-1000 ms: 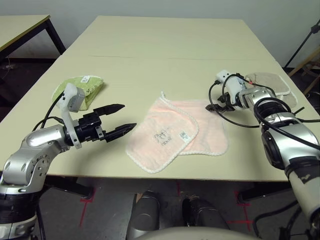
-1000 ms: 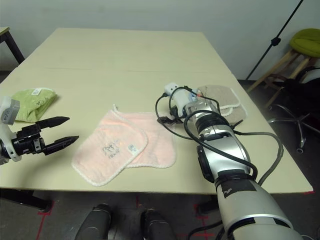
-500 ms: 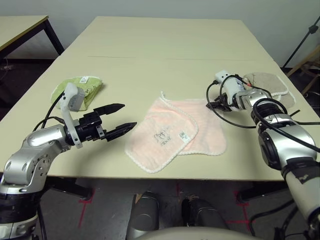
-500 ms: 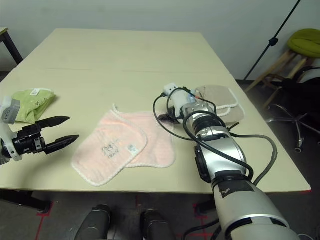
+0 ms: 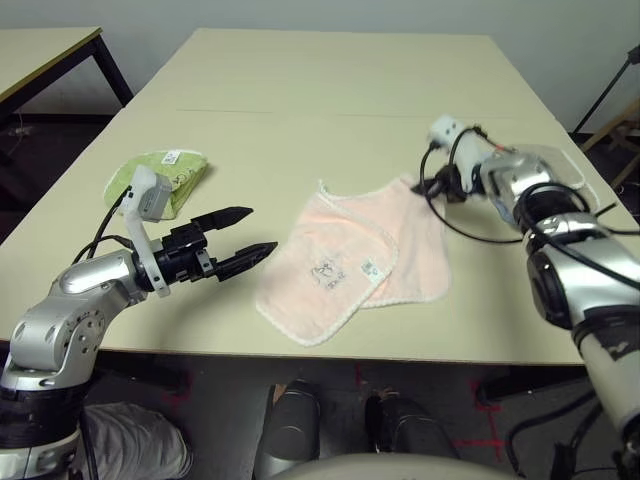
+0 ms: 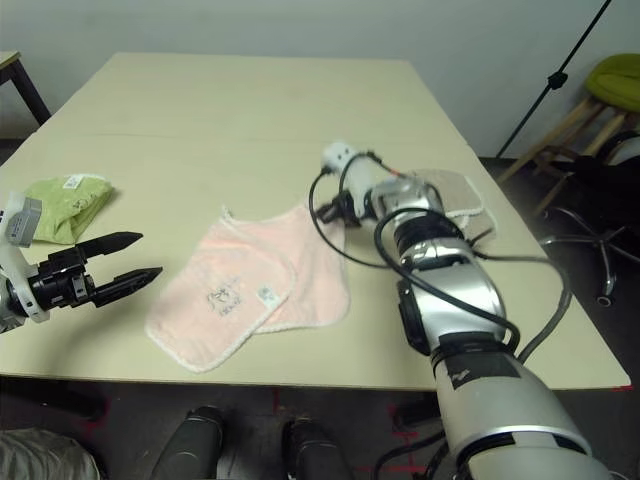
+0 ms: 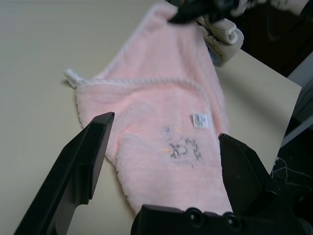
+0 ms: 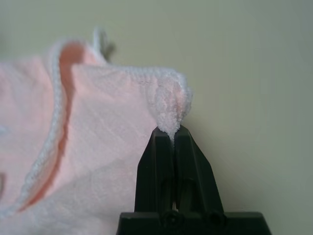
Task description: Fold the towel and set it aside.
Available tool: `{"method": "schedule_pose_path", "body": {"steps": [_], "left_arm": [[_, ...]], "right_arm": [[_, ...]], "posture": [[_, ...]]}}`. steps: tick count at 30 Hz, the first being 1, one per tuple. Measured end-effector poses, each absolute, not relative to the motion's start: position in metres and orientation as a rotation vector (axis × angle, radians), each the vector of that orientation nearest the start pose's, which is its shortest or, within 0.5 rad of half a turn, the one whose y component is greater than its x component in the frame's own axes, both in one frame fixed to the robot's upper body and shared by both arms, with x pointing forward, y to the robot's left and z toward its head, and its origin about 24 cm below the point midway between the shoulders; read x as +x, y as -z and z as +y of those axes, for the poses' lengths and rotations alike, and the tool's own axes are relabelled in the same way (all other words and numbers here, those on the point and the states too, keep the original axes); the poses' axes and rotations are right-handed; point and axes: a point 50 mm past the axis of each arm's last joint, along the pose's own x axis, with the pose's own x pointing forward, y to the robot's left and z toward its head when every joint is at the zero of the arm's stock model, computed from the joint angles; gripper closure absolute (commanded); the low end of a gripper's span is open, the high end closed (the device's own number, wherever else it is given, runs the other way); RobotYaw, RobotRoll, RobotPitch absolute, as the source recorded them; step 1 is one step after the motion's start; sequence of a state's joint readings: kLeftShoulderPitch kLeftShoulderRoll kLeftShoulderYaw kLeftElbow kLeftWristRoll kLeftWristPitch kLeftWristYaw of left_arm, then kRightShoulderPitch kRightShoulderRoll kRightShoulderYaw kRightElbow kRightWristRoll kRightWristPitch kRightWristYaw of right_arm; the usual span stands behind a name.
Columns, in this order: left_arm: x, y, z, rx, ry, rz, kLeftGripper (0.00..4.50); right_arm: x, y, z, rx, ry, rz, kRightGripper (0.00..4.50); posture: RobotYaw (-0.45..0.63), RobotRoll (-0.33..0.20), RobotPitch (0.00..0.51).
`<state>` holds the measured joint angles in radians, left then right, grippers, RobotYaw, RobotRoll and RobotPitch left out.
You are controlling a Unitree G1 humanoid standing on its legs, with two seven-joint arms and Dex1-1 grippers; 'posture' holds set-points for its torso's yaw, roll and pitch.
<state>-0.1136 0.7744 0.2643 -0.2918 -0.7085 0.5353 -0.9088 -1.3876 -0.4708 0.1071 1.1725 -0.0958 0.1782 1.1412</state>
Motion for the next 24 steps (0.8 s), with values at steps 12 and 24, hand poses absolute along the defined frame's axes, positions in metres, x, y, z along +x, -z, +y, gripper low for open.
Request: {"method": "schedule_pose_path", "body": {"steps": [12,24], "left_arm": [[0.241,-0.169,0.232,-0.006,0.877,0.062,0.0],[0.24,-0.172,0.233,-0.089,0.853,0.083,0.0]], "right_arm": [[0.387,-0.337,-0.14,-0.492,-1.126,-0.025,4.47],[0.375,-0.365,-0.139,-0.421,-1.165,-0.135,4.47]], "posture": [[0.28,0.0,0.118],[0.27,0.0,0.119]]}}
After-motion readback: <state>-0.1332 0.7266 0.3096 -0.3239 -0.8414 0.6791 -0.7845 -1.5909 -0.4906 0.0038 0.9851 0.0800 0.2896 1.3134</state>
